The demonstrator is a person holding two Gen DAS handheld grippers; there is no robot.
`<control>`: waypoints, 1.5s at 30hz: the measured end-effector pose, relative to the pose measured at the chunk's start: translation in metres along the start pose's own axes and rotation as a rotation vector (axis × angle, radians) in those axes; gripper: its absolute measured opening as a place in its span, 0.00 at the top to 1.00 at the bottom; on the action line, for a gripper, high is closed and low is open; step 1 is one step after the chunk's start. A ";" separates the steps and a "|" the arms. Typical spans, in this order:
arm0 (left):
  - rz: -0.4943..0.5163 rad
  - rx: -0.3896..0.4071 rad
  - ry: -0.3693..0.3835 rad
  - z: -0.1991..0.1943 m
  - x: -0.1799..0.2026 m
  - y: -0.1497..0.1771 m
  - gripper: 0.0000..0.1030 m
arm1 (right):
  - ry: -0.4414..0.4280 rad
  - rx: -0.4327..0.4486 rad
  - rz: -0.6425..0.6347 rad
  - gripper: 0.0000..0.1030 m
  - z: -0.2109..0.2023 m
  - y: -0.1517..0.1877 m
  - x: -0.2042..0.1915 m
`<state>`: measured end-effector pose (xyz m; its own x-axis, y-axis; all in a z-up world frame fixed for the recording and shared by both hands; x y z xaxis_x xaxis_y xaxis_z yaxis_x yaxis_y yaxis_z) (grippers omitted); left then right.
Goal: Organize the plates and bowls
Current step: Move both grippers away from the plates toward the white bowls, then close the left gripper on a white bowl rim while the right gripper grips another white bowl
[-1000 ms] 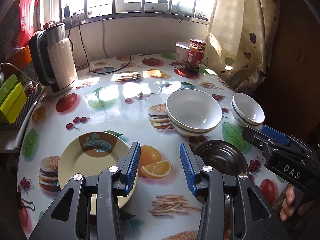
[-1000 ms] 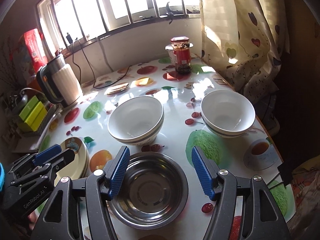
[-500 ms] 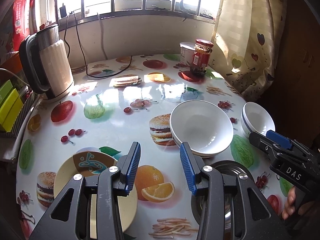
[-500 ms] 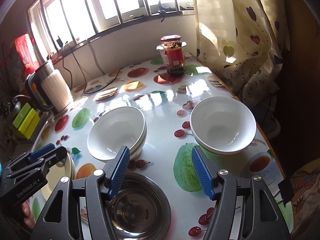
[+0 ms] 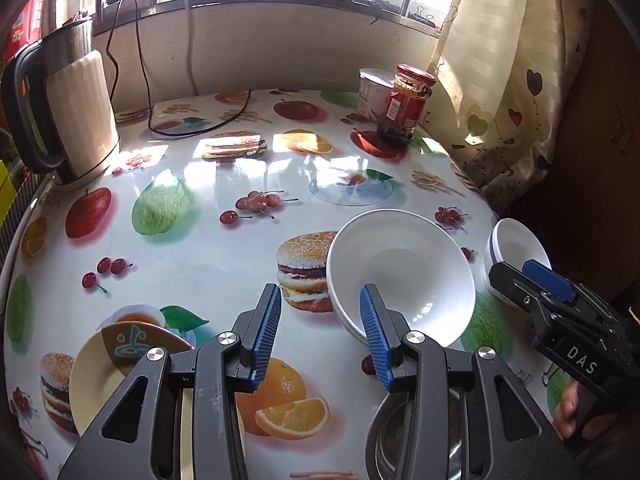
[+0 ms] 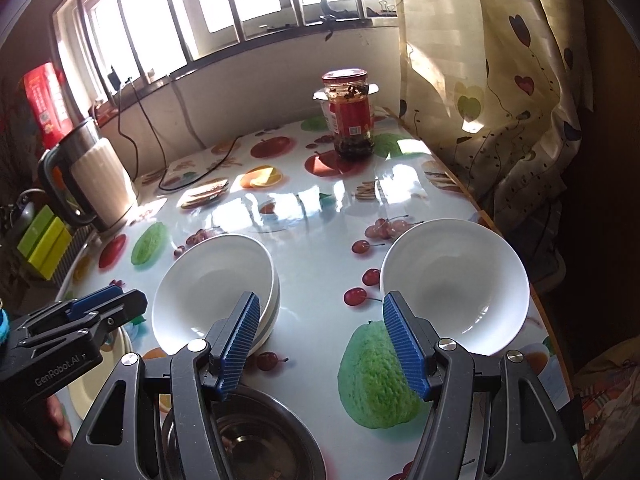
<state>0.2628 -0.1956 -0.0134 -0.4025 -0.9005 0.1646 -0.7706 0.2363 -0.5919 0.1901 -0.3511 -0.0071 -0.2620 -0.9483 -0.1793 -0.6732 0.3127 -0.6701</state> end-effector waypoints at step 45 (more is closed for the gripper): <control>0.016 -0.040 0.009 0.030 0.003 -0.002 0.78 | -0.061 -0.042 -0.072 0.78 0.042 -0.006 -0.025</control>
<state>0.2779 -0.2101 -0.0346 -0.4193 -0.8931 0.1627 -0.7831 0.2652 -0.5625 0.2298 -0.3315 -0.0289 -0.1698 -0.9696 -0.1763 -0.7175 0.2442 -0.6524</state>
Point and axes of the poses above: each gripper's, at about its wrist camera, not at the fingertips, and z roughly the way its jaws point, x to its right, y to its underside, the point moved 6 cm from there along z, roughly the way its jaws point, and after that the axes turned 1 degree about z, right-handed, at the moved point
